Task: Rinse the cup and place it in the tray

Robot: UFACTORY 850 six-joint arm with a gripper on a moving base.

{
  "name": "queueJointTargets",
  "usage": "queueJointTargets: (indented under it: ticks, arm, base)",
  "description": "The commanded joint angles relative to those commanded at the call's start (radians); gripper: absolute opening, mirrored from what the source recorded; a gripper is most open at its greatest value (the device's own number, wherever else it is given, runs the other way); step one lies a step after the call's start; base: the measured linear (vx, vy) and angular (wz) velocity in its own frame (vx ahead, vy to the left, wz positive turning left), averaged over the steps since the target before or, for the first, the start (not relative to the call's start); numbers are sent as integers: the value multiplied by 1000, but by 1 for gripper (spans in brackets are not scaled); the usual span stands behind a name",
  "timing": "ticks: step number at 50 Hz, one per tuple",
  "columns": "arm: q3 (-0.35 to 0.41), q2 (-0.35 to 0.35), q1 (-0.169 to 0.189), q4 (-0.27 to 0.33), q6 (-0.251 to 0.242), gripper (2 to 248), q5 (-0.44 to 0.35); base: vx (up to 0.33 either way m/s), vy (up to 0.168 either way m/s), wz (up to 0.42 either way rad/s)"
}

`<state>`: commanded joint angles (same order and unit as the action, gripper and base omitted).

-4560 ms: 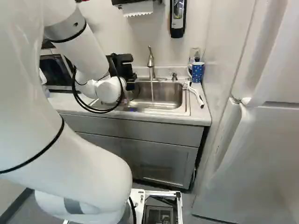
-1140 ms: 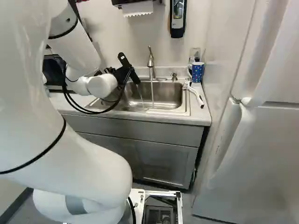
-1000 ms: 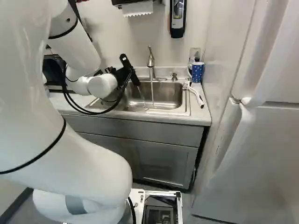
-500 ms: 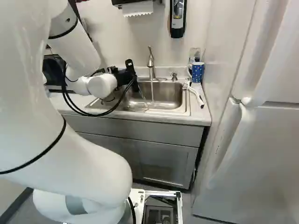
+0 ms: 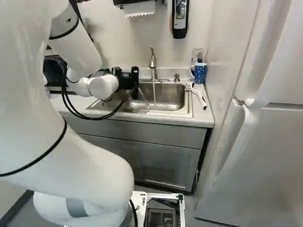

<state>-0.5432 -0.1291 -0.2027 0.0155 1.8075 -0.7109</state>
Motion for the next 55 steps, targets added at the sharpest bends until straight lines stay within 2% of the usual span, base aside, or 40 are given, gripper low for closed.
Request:
queueJointTargets:
  ticks: [33,55]
  arm:
    - [0,0,0,0,347,124,0]
    - [0,0,0,0,347,124,0]
  base:
    - [0,0,0]
    - [0,0,0]
